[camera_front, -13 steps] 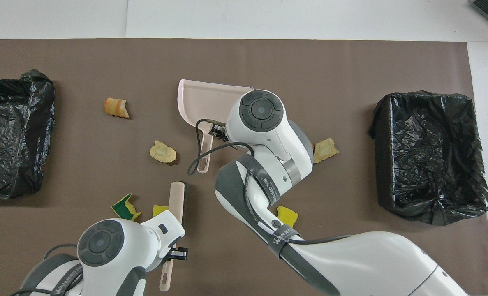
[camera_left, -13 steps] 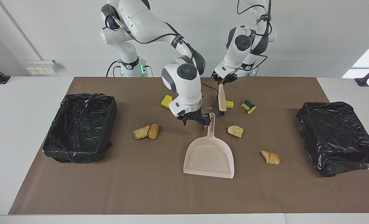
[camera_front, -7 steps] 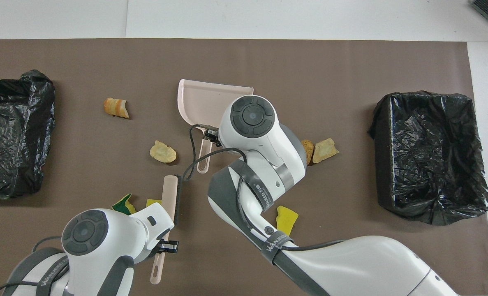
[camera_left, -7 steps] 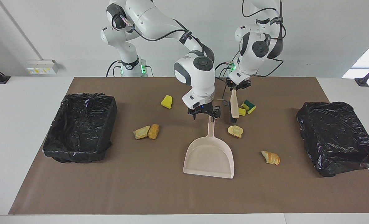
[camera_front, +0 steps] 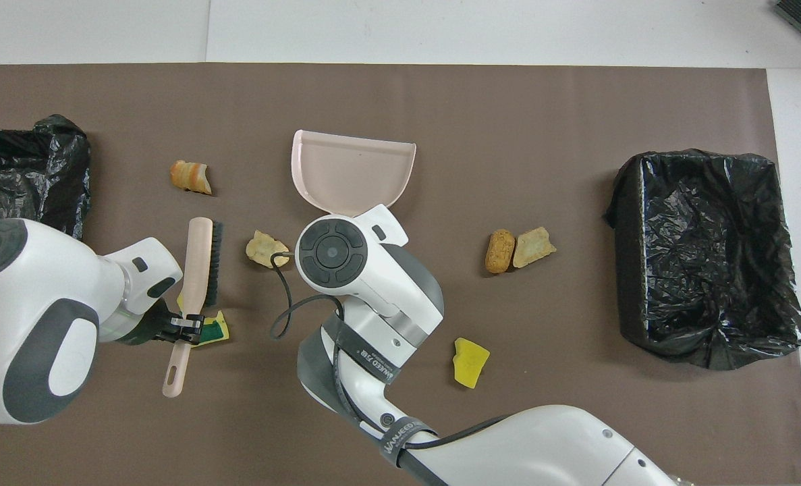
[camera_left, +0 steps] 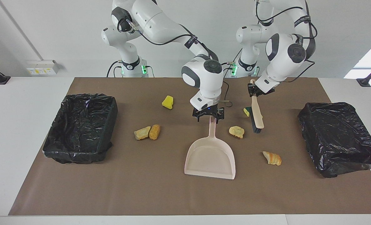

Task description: Sweep and dump trash in bin

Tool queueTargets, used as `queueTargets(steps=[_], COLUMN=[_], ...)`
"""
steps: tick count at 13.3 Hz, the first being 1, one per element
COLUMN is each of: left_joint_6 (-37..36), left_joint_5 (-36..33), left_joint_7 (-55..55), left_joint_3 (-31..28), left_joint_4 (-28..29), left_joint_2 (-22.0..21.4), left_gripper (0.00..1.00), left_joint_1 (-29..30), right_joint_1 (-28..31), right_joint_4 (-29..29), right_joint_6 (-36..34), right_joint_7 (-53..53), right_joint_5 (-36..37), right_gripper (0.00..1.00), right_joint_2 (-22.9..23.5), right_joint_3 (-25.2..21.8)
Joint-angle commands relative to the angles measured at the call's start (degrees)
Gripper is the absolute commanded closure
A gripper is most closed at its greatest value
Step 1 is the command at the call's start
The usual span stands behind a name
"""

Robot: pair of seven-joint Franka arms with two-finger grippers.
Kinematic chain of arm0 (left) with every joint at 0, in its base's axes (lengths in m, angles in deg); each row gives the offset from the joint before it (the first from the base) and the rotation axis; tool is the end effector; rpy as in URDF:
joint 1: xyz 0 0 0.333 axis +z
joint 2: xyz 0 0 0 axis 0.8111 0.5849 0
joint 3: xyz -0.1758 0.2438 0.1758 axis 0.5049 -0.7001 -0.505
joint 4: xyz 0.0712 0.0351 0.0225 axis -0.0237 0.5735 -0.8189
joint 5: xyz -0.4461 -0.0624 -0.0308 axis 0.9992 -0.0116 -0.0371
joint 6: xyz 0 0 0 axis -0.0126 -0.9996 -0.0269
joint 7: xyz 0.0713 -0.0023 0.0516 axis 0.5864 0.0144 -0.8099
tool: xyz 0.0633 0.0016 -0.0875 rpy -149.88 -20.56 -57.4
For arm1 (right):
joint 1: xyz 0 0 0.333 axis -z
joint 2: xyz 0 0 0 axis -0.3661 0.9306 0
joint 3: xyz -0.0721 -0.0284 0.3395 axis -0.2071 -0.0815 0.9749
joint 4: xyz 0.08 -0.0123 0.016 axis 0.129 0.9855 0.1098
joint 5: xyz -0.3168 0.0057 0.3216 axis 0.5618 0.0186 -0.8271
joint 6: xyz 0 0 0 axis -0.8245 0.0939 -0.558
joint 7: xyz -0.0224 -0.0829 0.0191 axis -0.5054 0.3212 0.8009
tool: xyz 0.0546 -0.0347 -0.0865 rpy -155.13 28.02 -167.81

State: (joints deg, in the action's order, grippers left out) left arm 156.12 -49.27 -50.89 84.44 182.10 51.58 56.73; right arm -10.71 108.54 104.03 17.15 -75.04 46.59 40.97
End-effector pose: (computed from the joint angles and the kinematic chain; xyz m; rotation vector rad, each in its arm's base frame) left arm 0.5210 -0.1082 0.4425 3.0485 -0.1918 -0.3355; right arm 0.5903 0.5160 0.3333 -3.0967 0.2375 -0.1444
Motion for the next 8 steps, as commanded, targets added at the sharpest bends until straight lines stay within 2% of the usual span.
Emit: queueTargets(steps=[1, 3, 4, 6, 7, 8], left_joint_6=[-2.4, -1.7, -1.5, -0.9, 0.5, 4.0], left_joint_5=[-5.4, -5.7, -6.1, -12.0, -14.5, -15.0], left_joint_7=[1.1, 3.2, 4.6, 7.9, 13.5, 20.9], left_joint_3=[-0.6, -3.9, -5.0, -5.2, -5.3, -5.6], left_joint_4=[-8.4, -13.5, -17.0, -24.4, -27.4, -29.0], left_joint_2=[5.8, 9.4, 12.2, 18.5, 21.6, 24.1], left_gripper=[1.00, 1.00, 1.00, 1.00, 1.00, 1.00], left_joint_1=[-1.0, -1.8, -2.4, -2.4, -2.1, -1.7], right_joint_1=[0.1, -0.1, -0.1, -0.3, -0.4, -0.4], right_joint_4=[-1.4, -2.4, -3.3, -3.9, -3.9, -3.9], right_joint_6=[0.5, 0.4, 0.4, -0.1, -0.3, -0.3], right_joint_7=[-1.1, -1.1, -1.2, -1.3, -1.2, -1.2], right_joint_5=[1.8, 2.3, 3.1, 4.7, 5.1, 5.6], right_gripper=[0.08, 0.12, 0.16, 0.20, 0.21, 0.29], right_joint_2=[0.7, 1.1, 1.5, 1.7, 1.6, 1.7], right_joint_3=[0.1, -0.2, -0.2, -0.1, -0.2, 0.0])
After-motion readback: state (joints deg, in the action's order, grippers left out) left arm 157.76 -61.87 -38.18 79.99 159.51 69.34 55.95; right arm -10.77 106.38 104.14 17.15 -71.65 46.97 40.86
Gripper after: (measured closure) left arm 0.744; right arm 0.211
